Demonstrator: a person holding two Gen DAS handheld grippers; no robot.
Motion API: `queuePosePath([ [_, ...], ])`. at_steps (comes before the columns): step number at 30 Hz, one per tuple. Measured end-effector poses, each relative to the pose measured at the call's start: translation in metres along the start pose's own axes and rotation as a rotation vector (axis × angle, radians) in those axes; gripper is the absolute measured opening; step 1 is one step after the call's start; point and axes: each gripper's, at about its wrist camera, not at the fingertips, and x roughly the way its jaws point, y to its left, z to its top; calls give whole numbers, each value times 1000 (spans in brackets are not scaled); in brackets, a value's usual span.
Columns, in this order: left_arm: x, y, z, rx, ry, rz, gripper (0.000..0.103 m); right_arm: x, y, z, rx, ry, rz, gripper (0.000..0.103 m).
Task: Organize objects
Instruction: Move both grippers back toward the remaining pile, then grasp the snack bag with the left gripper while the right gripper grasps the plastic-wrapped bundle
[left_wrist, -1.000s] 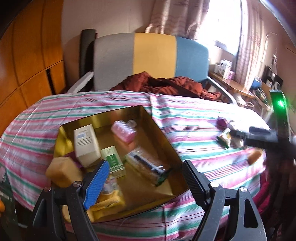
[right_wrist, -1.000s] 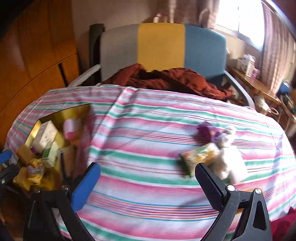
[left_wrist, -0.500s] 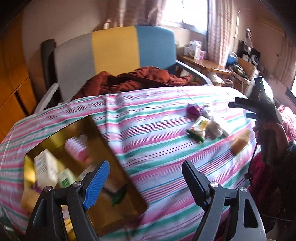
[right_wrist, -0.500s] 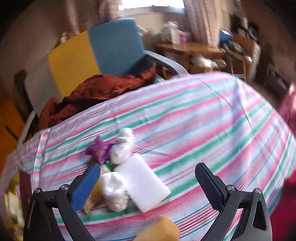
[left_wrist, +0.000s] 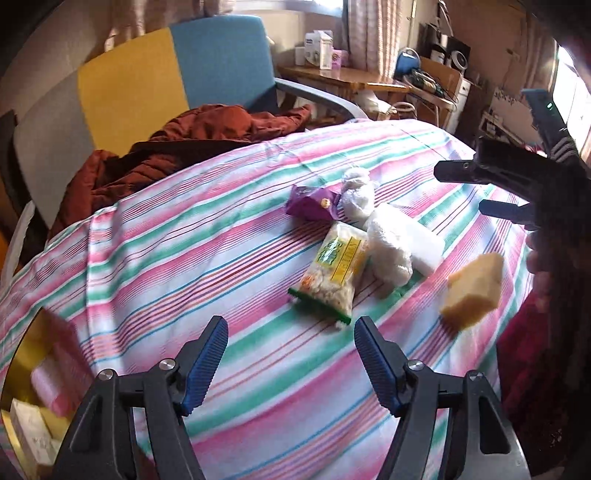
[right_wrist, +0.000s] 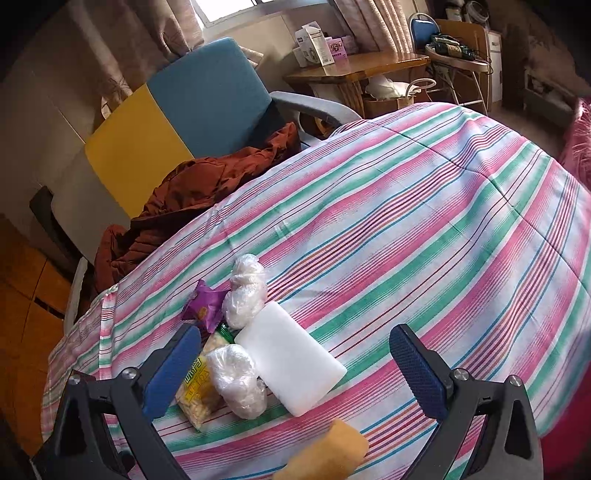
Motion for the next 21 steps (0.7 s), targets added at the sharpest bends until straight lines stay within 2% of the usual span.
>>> queuePosePath([
  [2,18,-7,8,36,26,-6,72,2,-2,0,9,12,8,103],
  [6,43,-23,21,145,19,-31,72,2,-4,1,24,22,29,103],
  [10,70,-29,33,178,58,-55,72,3,-2,1,22,28,45,103],
  [12,87,-28,39,160,82,-69,70,4,-3,1,24,30,48,103],
  [15,100,-22,40,110,103,-116,57,5,-4,1,28,33,47,103],
  [18,95,-16,33,64,87,-104,48,7,-3,0,24,38,44,103],
  [21,85,-5,22,-9,95,-105,46,7,2,-1,-7,35,38,103],
])
